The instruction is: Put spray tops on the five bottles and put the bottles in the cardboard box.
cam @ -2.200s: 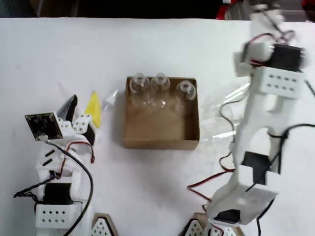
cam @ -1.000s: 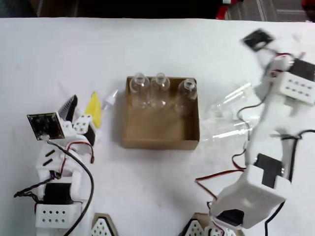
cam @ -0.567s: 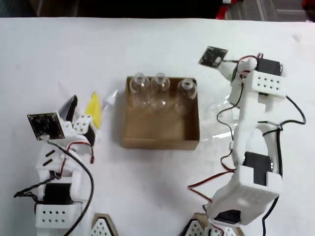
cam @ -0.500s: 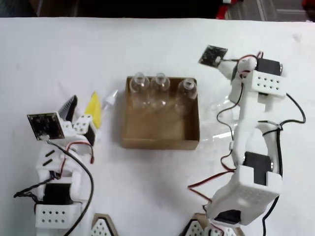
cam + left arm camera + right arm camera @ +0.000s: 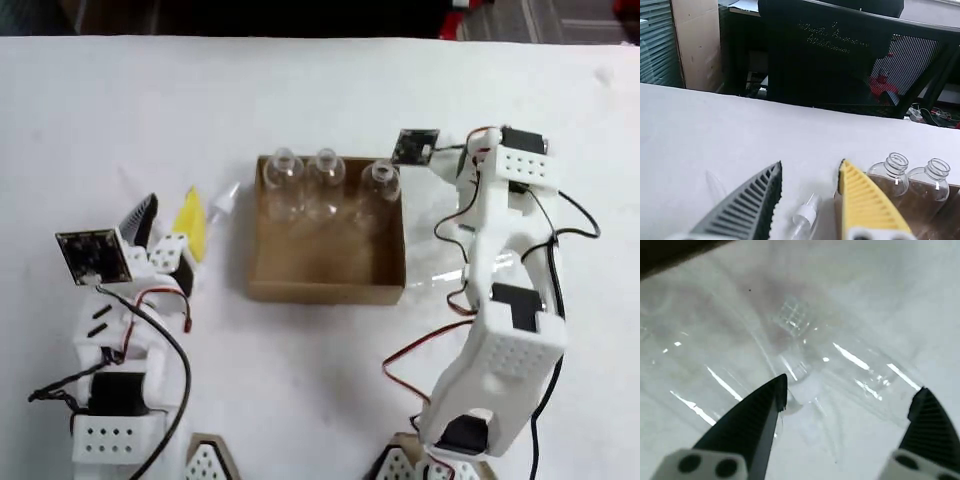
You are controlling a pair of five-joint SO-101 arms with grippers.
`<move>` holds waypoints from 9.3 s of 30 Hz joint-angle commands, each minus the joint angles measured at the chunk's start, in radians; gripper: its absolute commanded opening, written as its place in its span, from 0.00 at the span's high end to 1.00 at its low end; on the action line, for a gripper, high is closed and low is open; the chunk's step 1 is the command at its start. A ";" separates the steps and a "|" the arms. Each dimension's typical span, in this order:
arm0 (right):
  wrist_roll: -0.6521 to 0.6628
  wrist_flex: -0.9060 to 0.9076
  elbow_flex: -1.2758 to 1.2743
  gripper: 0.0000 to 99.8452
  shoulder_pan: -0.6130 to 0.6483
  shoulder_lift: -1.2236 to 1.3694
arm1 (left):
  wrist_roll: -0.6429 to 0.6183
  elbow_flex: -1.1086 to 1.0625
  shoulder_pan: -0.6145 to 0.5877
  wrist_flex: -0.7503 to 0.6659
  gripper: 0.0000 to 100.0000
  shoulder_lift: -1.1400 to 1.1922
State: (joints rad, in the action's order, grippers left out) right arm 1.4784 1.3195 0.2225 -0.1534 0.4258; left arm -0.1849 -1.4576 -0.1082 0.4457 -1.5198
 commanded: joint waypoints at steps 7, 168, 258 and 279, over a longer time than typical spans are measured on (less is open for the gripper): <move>0.020 -0.059 0.015 0.65 0.045 0.071 | 0.009 0.009 -0.007 -0.035 0.82 -0.008; -0.114 0.229 0.460 0.82 -0.120 0.315 | 0.052 -0.017 0.028 -0.069 0.82 -0.012; -1.424 -1.573 -1.585 0.98 0.812 -1.481 | 0.052 -0.014 -0.004 -0.074 0.82 -0.013; -1.424 -1.998 -1.602 0.98 0.765 -0.987 | 0.052 -0.017 -0.005 -0.074 0.83 -0.013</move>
State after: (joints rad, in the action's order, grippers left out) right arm 0.0621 -0.6076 -1.3840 0.6260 -0.6590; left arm -0.1419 -1.4853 -0.1066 0.4012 -1.5198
